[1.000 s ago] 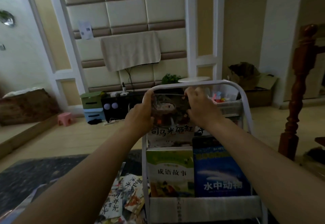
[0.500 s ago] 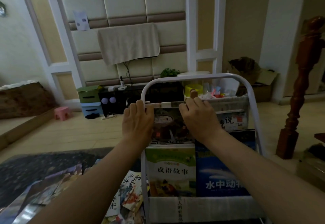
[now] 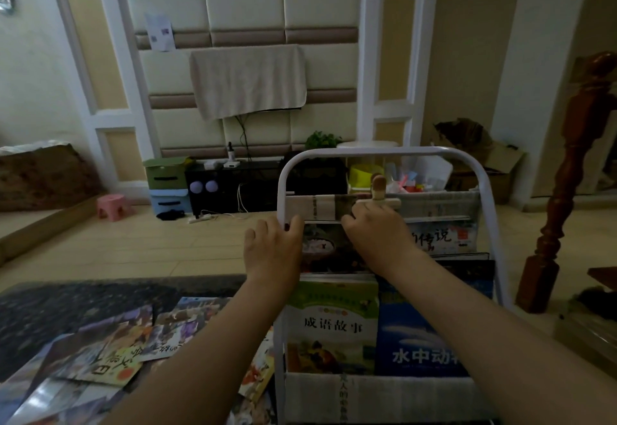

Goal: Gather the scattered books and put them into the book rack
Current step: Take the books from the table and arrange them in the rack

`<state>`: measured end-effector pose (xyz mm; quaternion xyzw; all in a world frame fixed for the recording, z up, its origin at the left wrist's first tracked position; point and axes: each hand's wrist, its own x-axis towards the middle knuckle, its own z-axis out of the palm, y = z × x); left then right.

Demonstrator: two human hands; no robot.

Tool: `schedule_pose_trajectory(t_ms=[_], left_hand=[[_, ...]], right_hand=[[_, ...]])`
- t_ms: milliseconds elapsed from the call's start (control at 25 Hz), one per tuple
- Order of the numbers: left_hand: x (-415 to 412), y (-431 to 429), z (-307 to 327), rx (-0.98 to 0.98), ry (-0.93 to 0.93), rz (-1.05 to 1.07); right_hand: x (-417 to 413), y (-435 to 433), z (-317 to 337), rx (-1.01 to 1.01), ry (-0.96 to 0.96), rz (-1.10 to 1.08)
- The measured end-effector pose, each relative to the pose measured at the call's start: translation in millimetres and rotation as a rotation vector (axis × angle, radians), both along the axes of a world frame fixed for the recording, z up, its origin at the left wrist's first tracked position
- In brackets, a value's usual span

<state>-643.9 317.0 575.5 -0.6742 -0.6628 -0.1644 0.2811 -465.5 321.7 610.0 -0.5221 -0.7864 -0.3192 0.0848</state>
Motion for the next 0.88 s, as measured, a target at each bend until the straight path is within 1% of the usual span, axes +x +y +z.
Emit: schedule_pose_trajectory(t_ms=[240,400,520,600,680,760,880], left_hand=[[-4,0,-3,-0.060,-0.107,-0.057],[-21,-9,-2,-0.125,-0.354,-0.200],[-41,-26,0,-0.127,-0.433,-0.267],[-57,-41,-1,-0.089,-0.479,-0.271],[-76,-56,-11,-0.066,-0.479,-0.250],[-99,-70,-29,-0.091,-0.457,-0.228],[-136,-87,-57,-0.179,-0.494,-0.159]], right_hand=[[0,-3,3,-0.025,0.057,0.006],[6,-2,3,-0.067,0.112,0.017],[4,-7,13,-0.100,0.132,0.015],[-13,-17,17,-0.081,0.185,0.025],[-41,-35,13,-0.115,0.229,0.094],[-74,-53,1,-0.143,0.231,0.197],[-121,-71,-23,-0.132,0.183,0.304]])
